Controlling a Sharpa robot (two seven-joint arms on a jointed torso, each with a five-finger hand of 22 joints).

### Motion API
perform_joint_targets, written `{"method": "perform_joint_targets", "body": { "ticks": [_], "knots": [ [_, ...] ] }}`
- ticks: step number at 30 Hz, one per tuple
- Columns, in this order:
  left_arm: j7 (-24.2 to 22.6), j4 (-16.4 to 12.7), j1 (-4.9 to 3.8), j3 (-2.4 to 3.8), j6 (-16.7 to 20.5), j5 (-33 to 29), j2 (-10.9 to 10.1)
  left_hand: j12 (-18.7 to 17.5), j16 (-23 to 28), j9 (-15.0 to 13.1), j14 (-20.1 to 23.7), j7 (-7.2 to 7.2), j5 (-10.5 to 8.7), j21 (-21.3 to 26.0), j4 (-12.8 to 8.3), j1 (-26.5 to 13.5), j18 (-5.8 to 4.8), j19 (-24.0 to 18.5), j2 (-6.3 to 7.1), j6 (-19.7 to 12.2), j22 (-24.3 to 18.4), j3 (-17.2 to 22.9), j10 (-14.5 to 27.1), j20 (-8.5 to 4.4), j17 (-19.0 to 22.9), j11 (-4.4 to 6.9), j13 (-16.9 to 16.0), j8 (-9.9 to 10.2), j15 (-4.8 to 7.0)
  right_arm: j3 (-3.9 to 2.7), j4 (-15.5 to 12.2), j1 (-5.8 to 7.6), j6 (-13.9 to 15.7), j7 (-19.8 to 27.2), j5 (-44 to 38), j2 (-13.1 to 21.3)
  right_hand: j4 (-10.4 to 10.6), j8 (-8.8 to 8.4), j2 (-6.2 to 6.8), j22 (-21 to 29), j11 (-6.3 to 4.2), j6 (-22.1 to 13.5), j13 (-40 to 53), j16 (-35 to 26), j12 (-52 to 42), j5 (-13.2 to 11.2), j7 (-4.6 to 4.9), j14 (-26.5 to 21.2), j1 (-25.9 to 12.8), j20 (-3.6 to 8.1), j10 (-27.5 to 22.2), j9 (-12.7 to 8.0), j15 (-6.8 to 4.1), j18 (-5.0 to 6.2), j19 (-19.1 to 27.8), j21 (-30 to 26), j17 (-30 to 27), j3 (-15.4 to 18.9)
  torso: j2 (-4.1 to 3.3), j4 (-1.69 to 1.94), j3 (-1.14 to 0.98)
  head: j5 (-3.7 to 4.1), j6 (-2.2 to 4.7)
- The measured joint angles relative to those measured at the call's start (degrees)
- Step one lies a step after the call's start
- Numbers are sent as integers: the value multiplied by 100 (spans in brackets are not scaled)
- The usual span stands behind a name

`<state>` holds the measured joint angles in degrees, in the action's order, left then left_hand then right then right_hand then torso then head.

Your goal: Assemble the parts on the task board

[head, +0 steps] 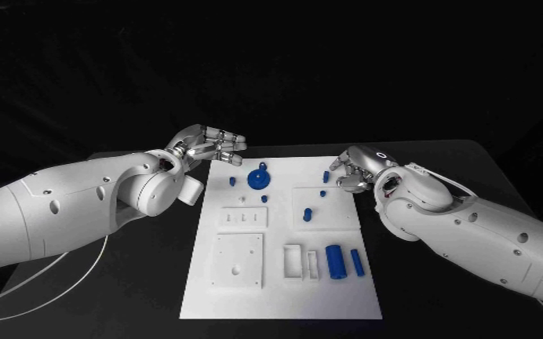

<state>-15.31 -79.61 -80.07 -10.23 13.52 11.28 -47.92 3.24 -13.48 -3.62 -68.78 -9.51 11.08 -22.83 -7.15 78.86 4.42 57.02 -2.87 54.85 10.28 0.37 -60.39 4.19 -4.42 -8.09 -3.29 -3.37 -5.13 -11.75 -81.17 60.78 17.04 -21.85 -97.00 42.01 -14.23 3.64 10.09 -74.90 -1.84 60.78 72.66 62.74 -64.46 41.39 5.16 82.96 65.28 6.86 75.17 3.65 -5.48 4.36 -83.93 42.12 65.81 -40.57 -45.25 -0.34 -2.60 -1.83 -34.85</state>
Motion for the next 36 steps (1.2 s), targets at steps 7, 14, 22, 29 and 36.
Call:
{"method": "perform_joint_targets", "body": {
  "ticks": [7, 14, 22, 29, 36],
  "knots": [
    [2, -1, 0, 0, 0, 1, 0, 0, 0, 0, 0, 0, 0, 0, 0, 0, 0, 0, 0, 0, 0, 0, 0, 0, 0, 0, 0, 0, 0, 0, 49, 0, -169, 10, 73, -6, 7, 0, -45, -1, 33, 213, 11, 0, -9, 0, 35, -6, -44, 0, -11, 1, 6, 0, 0, 24, 15, -25, -2, 4, 1, 6, -8],
    [3, -2, 0, 0, -1, 2, 1, 0, 0, 0, 0, 0, 0, 0, 0, 0, 0, 0, 0, 0, -1, 0, 0, 0, 0, 0, 0, 0, 0, 1, 81, -1, -229, 8, 110, -17, 0, 0, -44, -5, 52, 214, 11, 0, -23, 0, 35, -6, -44, 0, 8, 1, 7, 0, 0, 24, 20, -32, -3, 4, 3, 7, -17],
    [3, -1, 0, 0, -1, 3, 0, 0, 0, 0, 0, 0, 0, 0, 0, 0, 0, 0, 0, 0, -1, 0, 0, 0, 0, 0, 0, 0, 0, 1, 109, 0, -232, 3, 118, -61, -16, 0, -68, -4, 52, 214, 10, 0, -23, 0, 34, -7, -68, 0, 8, 1, 7, 0, 0, 24, 20, -48, -3, 5, 2, 1, -18],
    [3, 2, 0, 0, -2, 3, 4, 0, 0, 0, 0, 0, 0, 0, 0, 0, 0, 0, 0, 0, -2, 0, 0, 0, -1, 0, 0, 0, 0, -1, 167, 1, -223, 14, 122, -147, -16, 0, -68, -4, 52, 159, 10, 0, -23, 0, -20, -8, -68, -1, 8, 1, 8, 0, 0, 24, 20, -79, -3, 8, 3, -2, -14],
    [4, 10, 0, 0, -3, 3, 7, 0, 0, 0, 0, 0, 0, 0, 0, 0, 0, 0, 0, 0, -2, 0, 0, 0, -1, 0, 0, 0, 0, 0, 212, 1, -209, 28, 125, -195, -32, 0, -67, -3, 52, 159, 10, 0, -23, -56, -20, -8, -127, -1, 8, 1, 8, 1, 0, 49, 19, -238, -4, 8, 4, -8, -19]
  ]
}}
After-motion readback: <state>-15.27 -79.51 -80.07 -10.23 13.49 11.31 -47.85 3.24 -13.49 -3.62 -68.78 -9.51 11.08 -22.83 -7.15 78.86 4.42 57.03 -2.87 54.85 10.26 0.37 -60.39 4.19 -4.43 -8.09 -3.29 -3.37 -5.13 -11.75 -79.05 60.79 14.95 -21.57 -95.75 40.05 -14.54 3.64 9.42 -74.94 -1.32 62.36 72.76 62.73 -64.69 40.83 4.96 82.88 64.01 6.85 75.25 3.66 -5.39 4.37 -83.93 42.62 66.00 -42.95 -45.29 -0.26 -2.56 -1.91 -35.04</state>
